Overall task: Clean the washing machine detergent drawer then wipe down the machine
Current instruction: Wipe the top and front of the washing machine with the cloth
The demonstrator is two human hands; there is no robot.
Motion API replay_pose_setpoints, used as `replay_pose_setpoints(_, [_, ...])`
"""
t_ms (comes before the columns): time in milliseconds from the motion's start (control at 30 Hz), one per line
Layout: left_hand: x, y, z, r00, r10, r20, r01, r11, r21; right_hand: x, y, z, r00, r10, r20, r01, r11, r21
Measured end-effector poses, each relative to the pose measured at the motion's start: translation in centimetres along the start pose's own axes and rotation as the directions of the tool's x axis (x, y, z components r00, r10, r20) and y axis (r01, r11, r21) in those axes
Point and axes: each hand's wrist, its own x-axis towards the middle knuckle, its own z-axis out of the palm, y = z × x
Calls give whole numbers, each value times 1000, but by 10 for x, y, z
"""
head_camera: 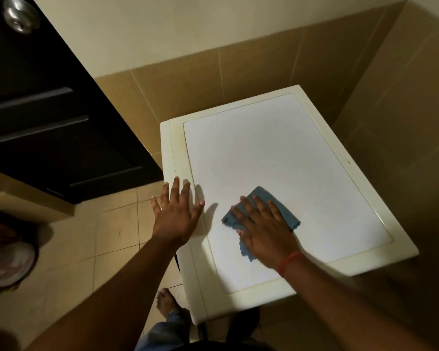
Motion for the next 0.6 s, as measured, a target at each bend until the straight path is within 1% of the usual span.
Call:
replay_pose_setpoints(67, [0,1,0,1000,14,10,-14,1000,25,12,14,-3,983,182,-20,-182,983,-2])
replay_pose_setpoints(100, [0,1,-1,1000,14,7,-14,999,30,13,13,-3,970,241,-22,-241,970,9])
replay_pose_setpoints(133, [1,1,-1,1000,10,4,-10,999,34,10,8,-1,970,244,-11,-244,970,22])
replay_pose_setpoints(167, [2,1,-1,1000,5,3,-5,999,38,3,3,2,981,195,-4,-195,980,25])
replay_pose_setpoints(233, [5,4,-2,1000,7,8,-7,999,49,-10,12,5,999,33,-1,-33,999,13])
replay_pose_setpoints(267, [6,5,-2,1000,17,9,-17,998,56,-10,24,4,1000,1,-3,-1,1000,6])
replay_pose_setpoints(300, [7,8,-2,1000,30,8,-31,998,61,-7,39,2,999,29,-15,-29,1000,-2])
replay_pose_setpoints(333, [8,11,-1,999,42,5,-42,997,64,-3,50,0,994,109,-24,-110,994,-10])
replay_pose_setpoints(400, [10,17,-1,998,55,5,-56,997,62,2,55,-2,957,285,-48,-285,959,-3])
replay_pose_setpoints(433, [9,20,0,998,63,9,-64,996,63,2,49,-1,951,306,-40,-307,952,3])
replay_pose_setpoints(467, [9,23,0,997,72,11,-72,995,68,-2,43,1,962,272,-19,-272,962,2])
replay_pose_setpoints(533, [11,30,0,996,85,13,-86,994,73,-10,51,3,993,118,-8,-119,992,-34])
replay_pose_setpoints(567, [13,34,-1,996,90,11,-91,993,70,-10,66,0,995,97,-5,-97,995,-39])
replay_pose_setpoints(600, [16,37,-1,995,95,11,-95,993,68,-8,82,-3,990,139,-14,-139,990,-34])
